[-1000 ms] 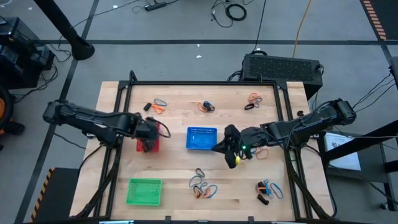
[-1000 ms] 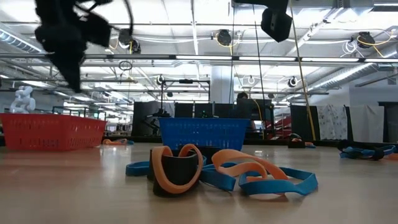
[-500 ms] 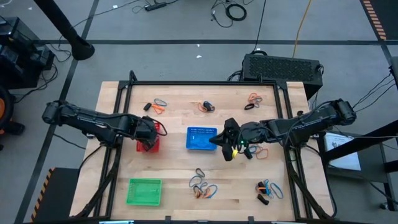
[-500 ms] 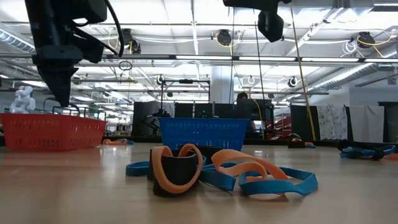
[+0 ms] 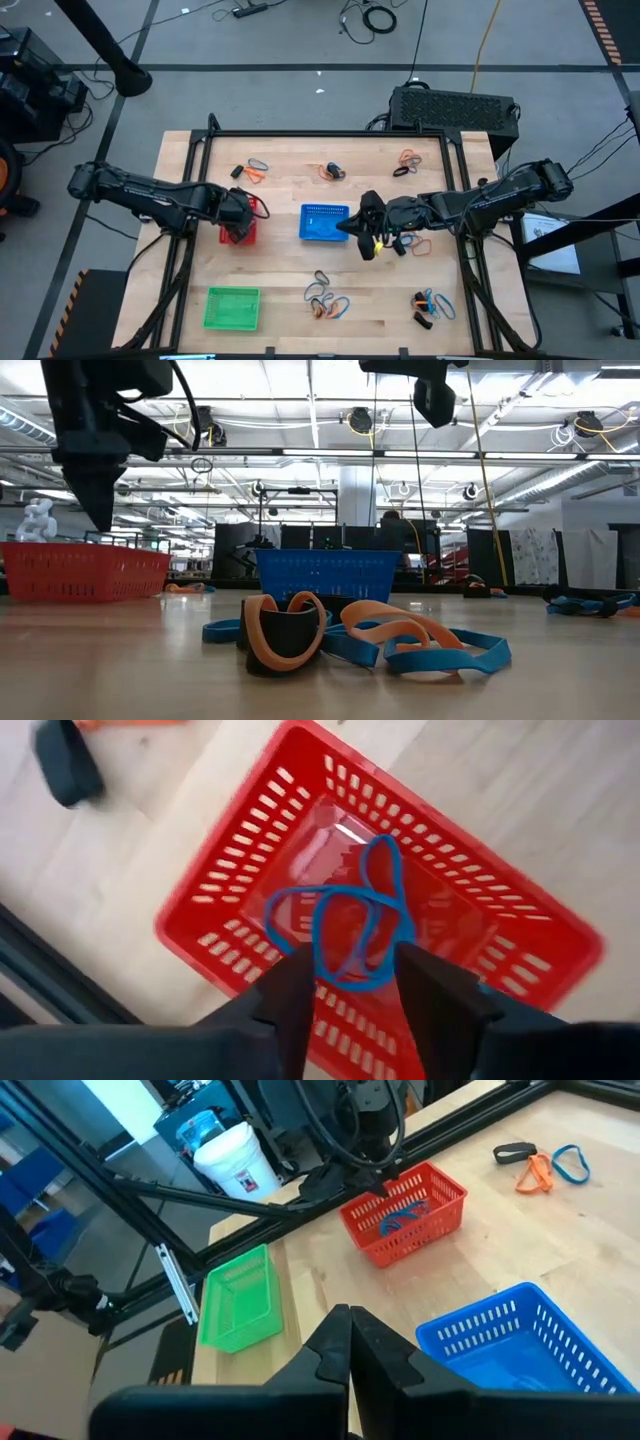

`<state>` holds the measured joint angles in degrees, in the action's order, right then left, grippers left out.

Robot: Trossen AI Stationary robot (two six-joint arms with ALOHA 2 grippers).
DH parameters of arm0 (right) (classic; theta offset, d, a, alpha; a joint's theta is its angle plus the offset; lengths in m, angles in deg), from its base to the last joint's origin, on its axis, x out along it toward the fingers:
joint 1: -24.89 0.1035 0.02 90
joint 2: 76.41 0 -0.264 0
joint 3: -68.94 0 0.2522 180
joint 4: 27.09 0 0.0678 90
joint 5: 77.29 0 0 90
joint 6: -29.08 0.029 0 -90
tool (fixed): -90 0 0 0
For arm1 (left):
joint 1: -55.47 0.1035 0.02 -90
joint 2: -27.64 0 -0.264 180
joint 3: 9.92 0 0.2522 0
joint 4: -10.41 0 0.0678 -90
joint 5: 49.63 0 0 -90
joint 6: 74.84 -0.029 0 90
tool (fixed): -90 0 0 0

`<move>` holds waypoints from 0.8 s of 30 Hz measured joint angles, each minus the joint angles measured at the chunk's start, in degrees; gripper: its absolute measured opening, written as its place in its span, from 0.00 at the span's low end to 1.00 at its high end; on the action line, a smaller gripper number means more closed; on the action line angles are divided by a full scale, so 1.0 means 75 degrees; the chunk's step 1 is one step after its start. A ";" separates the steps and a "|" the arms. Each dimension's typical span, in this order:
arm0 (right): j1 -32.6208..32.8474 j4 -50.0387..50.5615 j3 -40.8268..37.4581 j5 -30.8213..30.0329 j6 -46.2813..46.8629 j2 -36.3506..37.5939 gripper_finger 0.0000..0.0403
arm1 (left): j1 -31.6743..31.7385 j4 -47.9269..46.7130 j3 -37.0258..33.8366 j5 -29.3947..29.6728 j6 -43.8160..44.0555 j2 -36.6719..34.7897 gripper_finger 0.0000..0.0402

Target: Sort rubber bands into baskets

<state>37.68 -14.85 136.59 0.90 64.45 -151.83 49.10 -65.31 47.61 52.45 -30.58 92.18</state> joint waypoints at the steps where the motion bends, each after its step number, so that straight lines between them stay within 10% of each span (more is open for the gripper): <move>1: 0.0000 0.0005 0.0000 0.0035 -0.0084 0.0000 0.00 | -0.0002 0.0021 0.0037 -0.0092 0.0025 0.0000 0.39; 11: 0.0009 0.1757 0.0000 0.1813 -0.0198 0.0000 0.00 | -0.0002 0.3414 0.0295 -0.0638 -0.1618 0.0000 0.40; 24: 0.0552 0.6853 -0.0009 0.0694 0.1449 0.0350 0.00 | -0.0037 0.9890 0.0471 -0.1317 -0.3351 0.2120 0.40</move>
<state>41.82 36.55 136.53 6.10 75.32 -149.20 48.82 8.87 51.14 42.57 -55.72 108.08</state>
